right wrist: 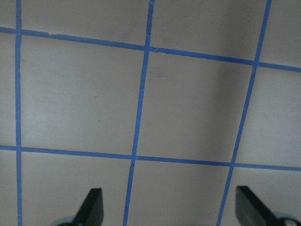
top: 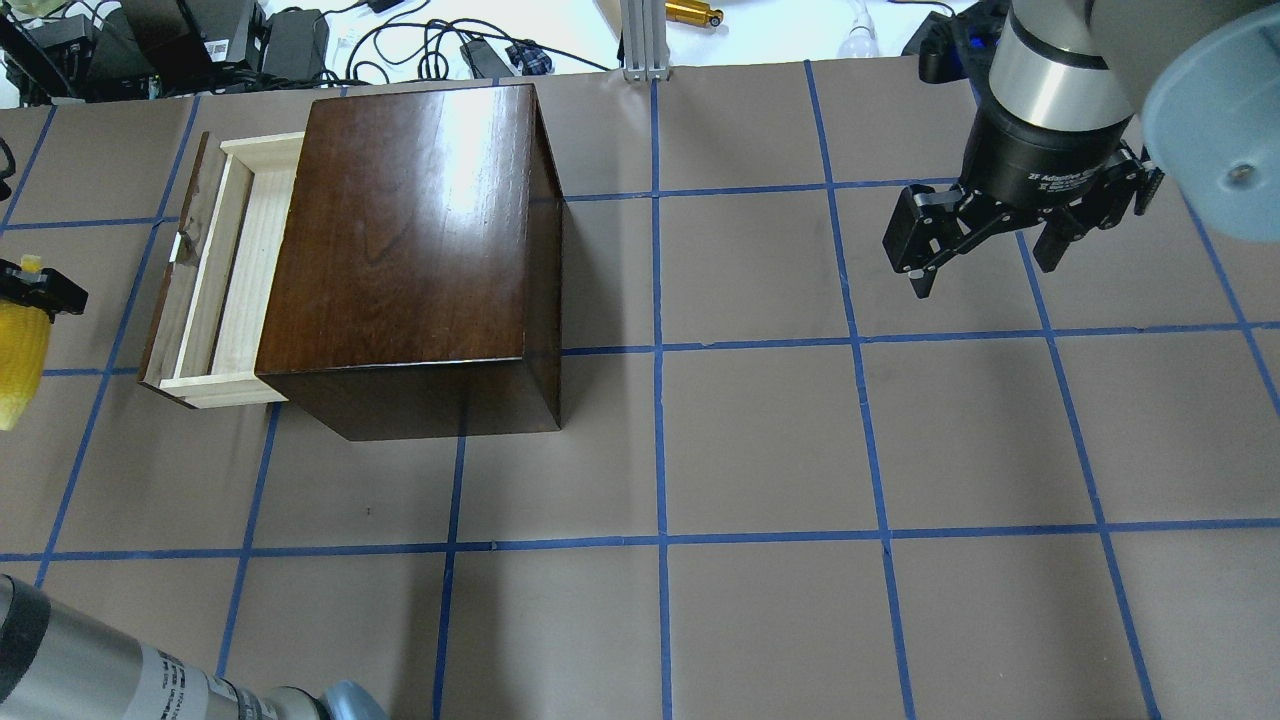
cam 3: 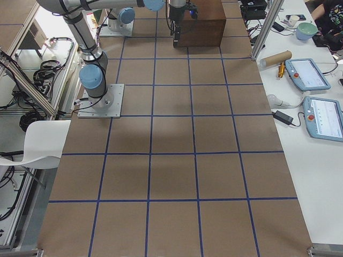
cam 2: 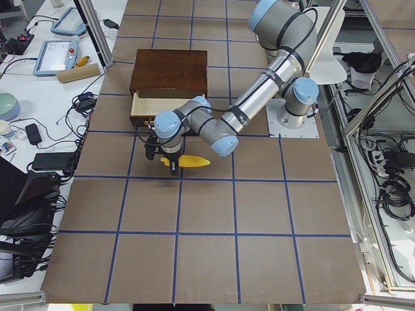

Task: Open drawer and put corn inside
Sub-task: 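Lift the corn cob upright with the left gripper, then carry the corn over the open drawer and lower it inside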

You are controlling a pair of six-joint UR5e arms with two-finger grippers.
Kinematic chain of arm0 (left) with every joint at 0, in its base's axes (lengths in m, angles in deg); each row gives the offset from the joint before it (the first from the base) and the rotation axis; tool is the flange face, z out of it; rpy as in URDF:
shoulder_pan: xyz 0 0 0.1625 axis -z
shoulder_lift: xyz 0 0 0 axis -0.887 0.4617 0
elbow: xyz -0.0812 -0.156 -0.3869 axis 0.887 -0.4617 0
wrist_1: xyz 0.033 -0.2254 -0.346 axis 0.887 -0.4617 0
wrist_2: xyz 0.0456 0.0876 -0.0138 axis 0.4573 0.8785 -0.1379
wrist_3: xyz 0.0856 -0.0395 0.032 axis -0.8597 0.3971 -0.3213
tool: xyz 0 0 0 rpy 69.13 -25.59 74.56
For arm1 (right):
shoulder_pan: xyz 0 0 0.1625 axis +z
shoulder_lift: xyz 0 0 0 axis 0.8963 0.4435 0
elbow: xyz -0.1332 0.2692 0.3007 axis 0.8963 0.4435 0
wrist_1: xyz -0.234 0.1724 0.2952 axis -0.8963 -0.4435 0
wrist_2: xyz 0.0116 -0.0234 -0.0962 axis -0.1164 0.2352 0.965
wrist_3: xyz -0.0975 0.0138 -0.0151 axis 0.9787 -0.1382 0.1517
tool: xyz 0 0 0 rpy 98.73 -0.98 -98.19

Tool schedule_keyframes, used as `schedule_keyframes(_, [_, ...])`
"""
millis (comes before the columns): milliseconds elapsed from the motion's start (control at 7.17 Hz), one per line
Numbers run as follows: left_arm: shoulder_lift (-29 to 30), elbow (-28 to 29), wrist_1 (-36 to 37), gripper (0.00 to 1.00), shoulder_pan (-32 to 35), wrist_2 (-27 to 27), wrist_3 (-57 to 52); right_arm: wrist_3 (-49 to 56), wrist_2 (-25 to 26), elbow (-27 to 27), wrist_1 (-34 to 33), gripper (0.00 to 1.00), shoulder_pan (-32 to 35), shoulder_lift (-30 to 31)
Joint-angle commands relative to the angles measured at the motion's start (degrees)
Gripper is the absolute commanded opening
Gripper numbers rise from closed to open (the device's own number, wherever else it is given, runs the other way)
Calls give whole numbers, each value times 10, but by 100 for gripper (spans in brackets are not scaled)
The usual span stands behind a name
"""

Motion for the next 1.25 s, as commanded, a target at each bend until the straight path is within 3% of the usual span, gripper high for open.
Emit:
schedule_keyframes(0, [-38,51,-103,0,27,-16,53,0,0,0,0,100,0,0])
schedule_keyframes(279, [-42,88,-127,0,111,-29,97,0,0,0,0,100,0,0])
schedule_keyframes(558, [-44,86,-130,0,180,-57,101,0,0,0,0,100,0,-1])
schedule_keyframes(1115, [-32,53,-113,0,209,-63,149,0,0,0,0,100,0,-1])
